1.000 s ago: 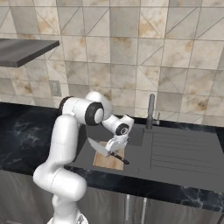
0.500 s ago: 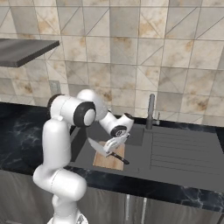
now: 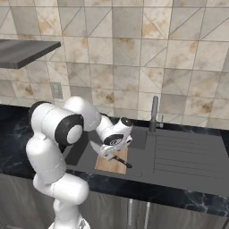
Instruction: Move the cutting board and knife to the sink. Then move spray from the cabinet to the counter.
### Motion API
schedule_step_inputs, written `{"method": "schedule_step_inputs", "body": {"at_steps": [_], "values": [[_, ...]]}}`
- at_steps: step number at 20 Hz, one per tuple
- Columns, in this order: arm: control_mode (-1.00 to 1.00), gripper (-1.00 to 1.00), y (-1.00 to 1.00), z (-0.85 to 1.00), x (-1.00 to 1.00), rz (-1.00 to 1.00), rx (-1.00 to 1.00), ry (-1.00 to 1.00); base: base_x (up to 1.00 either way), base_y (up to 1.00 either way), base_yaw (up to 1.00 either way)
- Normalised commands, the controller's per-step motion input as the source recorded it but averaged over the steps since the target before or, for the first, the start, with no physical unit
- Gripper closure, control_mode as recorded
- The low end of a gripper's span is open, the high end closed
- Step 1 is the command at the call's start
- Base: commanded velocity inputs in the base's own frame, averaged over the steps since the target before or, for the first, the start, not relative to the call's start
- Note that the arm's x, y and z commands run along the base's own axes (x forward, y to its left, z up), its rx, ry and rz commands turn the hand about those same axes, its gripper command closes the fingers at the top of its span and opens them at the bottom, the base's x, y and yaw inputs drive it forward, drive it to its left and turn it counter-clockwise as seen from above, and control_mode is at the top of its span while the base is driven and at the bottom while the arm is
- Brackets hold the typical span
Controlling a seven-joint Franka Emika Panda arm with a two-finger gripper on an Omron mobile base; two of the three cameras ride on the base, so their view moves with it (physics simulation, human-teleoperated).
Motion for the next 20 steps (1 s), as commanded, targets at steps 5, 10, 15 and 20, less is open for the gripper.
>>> {"method": "schedule_step_inputs", "body": {"at_steps": [5,10,15,20], "values": [[-1.0,-1.0,0.04,0.49,-0.31,-0.32,-0.08,0.0,0.0,0.0,0.0],[-1.0,-1.0,0.02,0.53,-0.37,-0.22,-0.01,0.0,0.0,0.0,0.0],[-1.0,-1.0,0.01,0.53,-0.44,-0.17,0.0,0.0,0.0,0.0,0.0],[-1.0,-1.0,0.0,0.49,-0.54,-0.16,0.0,0.0,0.0,0.0,0.0]]}}
